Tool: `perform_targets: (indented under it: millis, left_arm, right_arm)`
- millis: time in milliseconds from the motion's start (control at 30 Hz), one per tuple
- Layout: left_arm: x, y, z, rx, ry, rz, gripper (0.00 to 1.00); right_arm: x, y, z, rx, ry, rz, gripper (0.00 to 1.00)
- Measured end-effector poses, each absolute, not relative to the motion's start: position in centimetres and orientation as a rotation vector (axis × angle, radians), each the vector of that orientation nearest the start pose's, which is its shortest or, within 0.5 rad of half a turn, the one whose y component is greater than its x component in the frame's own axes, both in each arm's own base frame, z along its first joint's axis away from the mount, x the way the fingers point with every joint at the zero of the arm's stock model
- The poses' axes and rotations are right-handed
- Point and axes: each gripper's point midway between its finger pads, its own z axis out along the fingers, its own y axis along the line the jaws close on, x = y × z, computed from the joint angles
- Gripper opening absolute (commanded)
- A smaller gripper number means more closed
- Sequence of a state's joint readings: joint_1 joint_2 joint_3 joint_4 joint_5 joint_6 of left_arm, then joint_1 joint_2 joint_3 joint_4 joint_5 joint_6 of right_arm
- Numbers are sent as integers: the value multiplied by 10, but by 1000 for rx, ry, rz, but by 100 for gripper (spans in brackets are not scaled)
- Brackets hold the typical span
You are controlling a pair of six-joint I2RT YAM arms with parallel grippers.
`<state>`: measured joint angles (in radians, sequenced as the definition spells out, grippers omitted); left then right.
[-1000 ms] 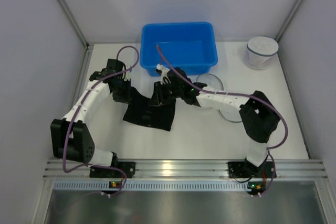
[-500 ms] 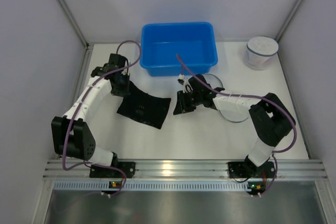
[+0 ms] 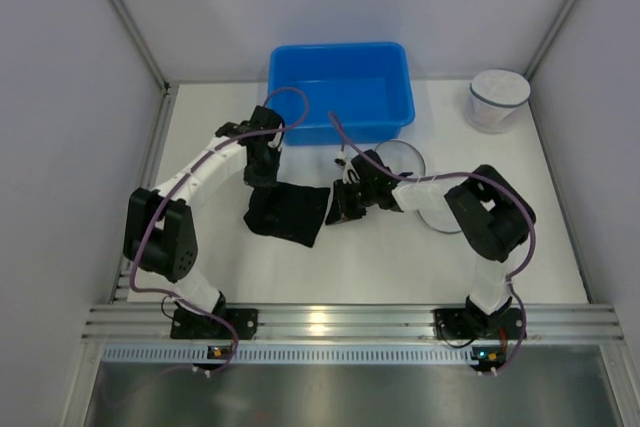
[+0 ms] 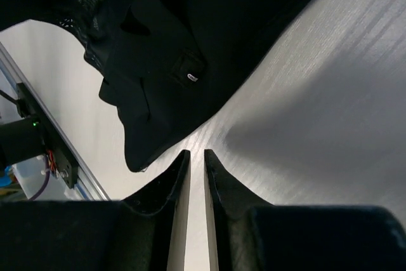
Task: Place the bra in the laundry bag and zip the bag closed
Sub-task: Adjust the bra at the center of the board.
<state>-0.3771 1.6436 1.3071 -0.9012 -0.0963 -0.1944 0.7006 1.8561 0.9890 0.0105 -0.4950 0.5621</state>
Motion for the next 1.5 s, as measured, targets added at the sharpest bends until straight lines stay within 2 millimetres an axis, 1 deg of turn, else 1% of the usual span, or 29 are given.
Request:
perform_targets:
  millis: [167, 267, 367, 467, 600, 667, 700, 800, 833, 933, 967, 1000, 1033, 1067, 1100, 1133, 1167, 1200, 1233, 1267, 1300, 1333, 1400, 1467, 1500]
  left_arm:
    - [311, -137, 106, 211, 2794, -117, 0]
    - [307, -157, 110, 214, 2797, -224, 0]
    - [301, -174, 109, 215, 2812, -310, 0]
    - [293, -191, 101, 218, 2828, -369, 0]
    - [280, -209, 83, 215, 2875, -406, 0]
    - [275, -217, 77, 207, 2888, -428, 0]
    - [273, -221, 75, 203, 2893, -440, 7]
    - [268, -231, 71, 197, 2898, -475, 21]
    - [266, -233, 70, 193, 2902, -487, 27]
    - [264, -239, 71, 197, 2900, -524, 38]
    - [264, -241, 72, 201, 2898, -534, 39]
    - [265, -241, 72, 204, 2895, -543, 39]
    - [265, -241, 73, 205, 2892, -554, 44]
    - [266, -241, 75, 207, 2890, -567, 44]
    - [267, -240, 77, 209, 2881, -577, 46]
    - [269, -237, 80, 203, 2871, -585, 46]
    - [271, -233, 85, 196, 2855, -594, 44]
    - [275, -227, 91, 183, 2835, -603, 38]
    - [280, -221, 97, 170, 2814, -610, 35]
    - [288, -212, 106, 149, 2779, -615, 32]
    - [293, -205, 111, 138, 2753, -614, 26]
    - [299, -196, 118, 119, 2725, -617, 22]
    - [308, -184, 125, 106, 2691, -628, 15]
    - [310, -183, 125, 119, 2677, -661, 10]
    - [307, -185, 122, 131, 2678, -683, 3]
  right_arm:
    - [251, 353, 31, -415, 2591, 1130, 13]
    - [253, 355, 30, -405, 2582, 1136, 13]
    - [255, 356, 29, -387, 2586, 1137, 13]
    - [256, 357, 27, -370, 2590, 1137, 14]
    - [256, 357, 26, -354, 2595, 1133, 14]
    - [257, 357, 26, -347, 2597, 1134, 14]
    - [257, 357, 26, -344, 2597, 1135, 14]
    - [257, 357, 26, -342, 2597, 1135, 14]
    - [257, 357, 26, -342, 2597, 1135, 14]
    - [257, 357, 26, -342, 2597, 1134, 15]
    - [257, 357, 26, -342, 2596, 1134, 16]
    - [258, 356, 27, -341, 2595, 1133, 20]
    - [258, 356, 28, -342, 2594, 1132, 23]
    - [258, 355, 29, -345, 2589, 1128, 26]
    - [258, 354, 32, -350, 2583, 1126, 35]
    - [258, 352, 36, -355, 2574, 1124, 44]
    - [257, 350, 41, -363, 2567, 1122, 56]
    - [256, 349, 48, -372, 2556, 1127, 60]
    - [256, 348, 55, -379, 2543, 1134, 63]
    - [256, 348, 63, -390, 2522, 1144, 66]
    - [256, 347, 69, -394, 2510, 1155, 69]
    - [255, 347, 74, -397, 2501, 1167, 71]
    - [254, 348, 79, -385, 2503, 1195, 71]
    - [252, 347, 78, -355, 2527, 1215, 71]
    - [251, 347, 76, -336, 2540, 1223, 71]
